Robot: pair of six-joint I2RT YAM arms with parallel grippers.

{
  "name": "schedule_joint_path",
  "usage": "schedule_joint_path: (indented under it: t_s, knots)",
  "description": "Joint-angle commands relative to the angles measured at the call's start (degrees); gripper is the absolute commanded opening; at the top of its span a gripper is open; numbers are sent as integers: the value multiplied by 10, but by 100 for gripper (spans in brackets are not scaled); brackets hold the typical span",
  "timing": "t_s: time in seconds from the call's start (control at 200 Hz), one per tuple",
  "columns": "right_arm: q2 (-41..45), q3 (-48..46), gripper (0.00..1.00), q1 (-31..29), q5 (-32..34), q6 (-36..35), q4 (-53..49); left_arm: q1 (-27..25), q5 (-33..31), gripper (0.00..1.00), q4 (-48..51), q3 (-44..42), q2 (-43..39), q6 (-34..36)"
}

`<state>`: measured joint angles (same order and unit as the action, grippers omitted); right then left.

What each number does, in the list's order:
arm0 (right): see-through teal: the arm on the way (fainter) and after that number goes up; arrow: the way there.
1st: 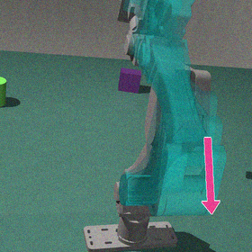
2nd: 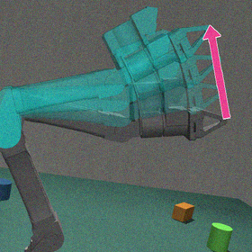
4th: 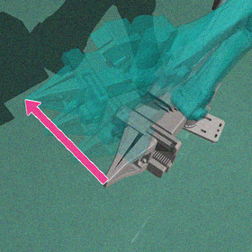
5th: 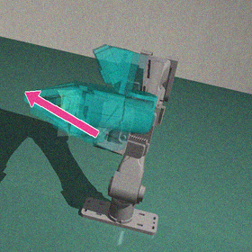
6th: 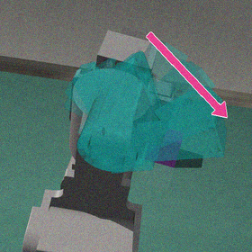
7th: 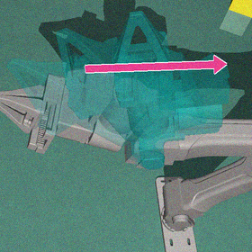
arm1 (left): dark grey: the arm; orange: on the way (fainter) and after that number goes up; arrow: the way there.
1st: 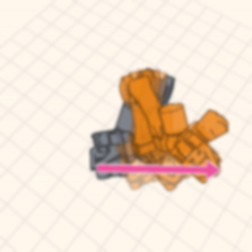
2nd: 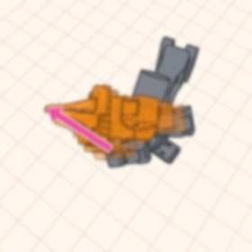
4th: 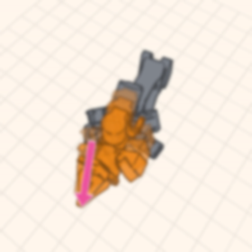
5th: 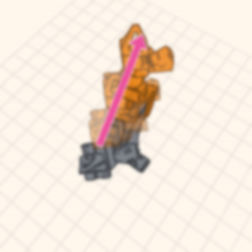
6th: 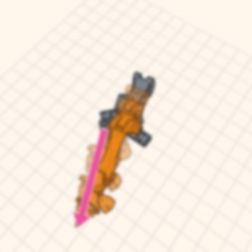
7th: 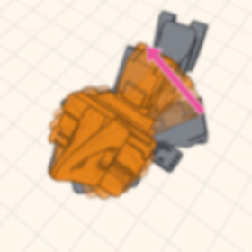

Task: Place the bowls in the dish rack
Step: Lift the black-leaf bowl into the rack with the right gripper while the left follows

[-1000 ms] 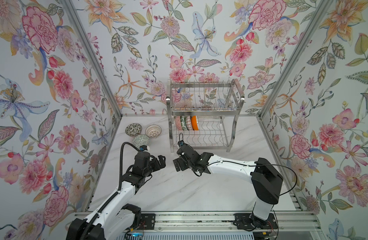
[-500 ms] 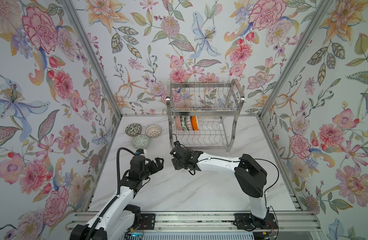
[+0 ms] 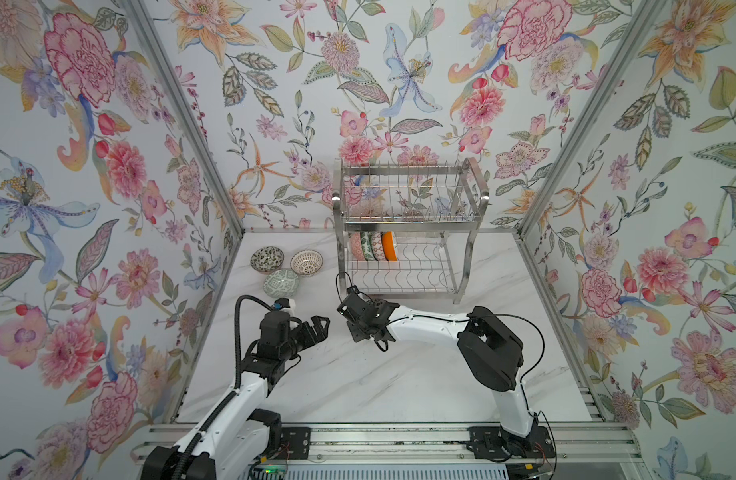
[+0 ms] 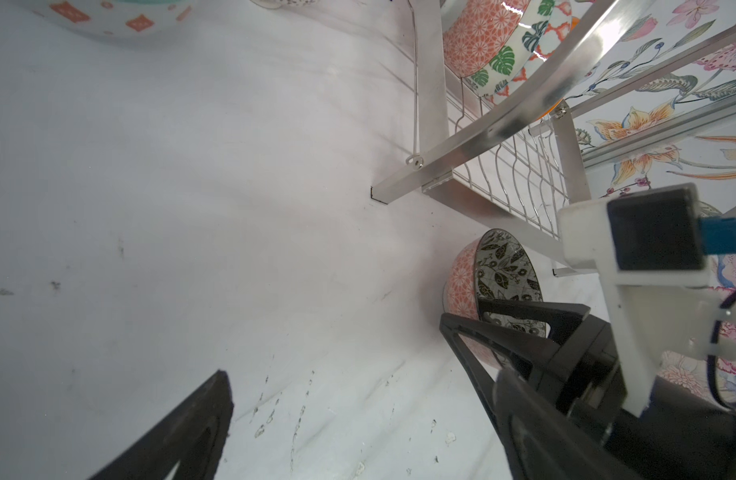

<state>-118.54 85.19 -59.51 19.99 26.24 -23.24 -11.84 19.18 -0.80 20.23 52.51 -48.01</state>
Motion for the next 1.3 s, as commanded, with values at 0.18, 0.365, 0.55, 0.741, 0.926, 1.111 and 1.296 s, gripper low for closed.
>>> schedule_joint_path:
  t_s: [0.18, 0.365, 0.55, 0.741, 0.926, 1.111, 1.296]
  knots:
    - [21, 15, 20, -5, 2, 3, -17, 8, 6, 99, -3, 6, 6, 13]
    - [41, 12, 11, -5, -8, 1, -17, 8, 5, 99, -1, 7, 3, 17]
    - [71, 3, 5, -6, -21, -3, -8, 8, 13, 99, -4, 7, -4, 24]
    - [131, -39, 2, -2, -49, -17, 40, 7, 54, 99, -42, 2, -2, 17]
    - [210, -118, 0, 26, -118, -23, 134, -8, 82, 99, -88, 4, 12, 11]
    - [270, -182, 0, 59, -141, -35, 196, -55, 58, 99, -108, 30, 49, 18]
    - [315, -225, 1, 98, -151, -46, 232, -123, 2, 99, -107, 74, 90, 33]
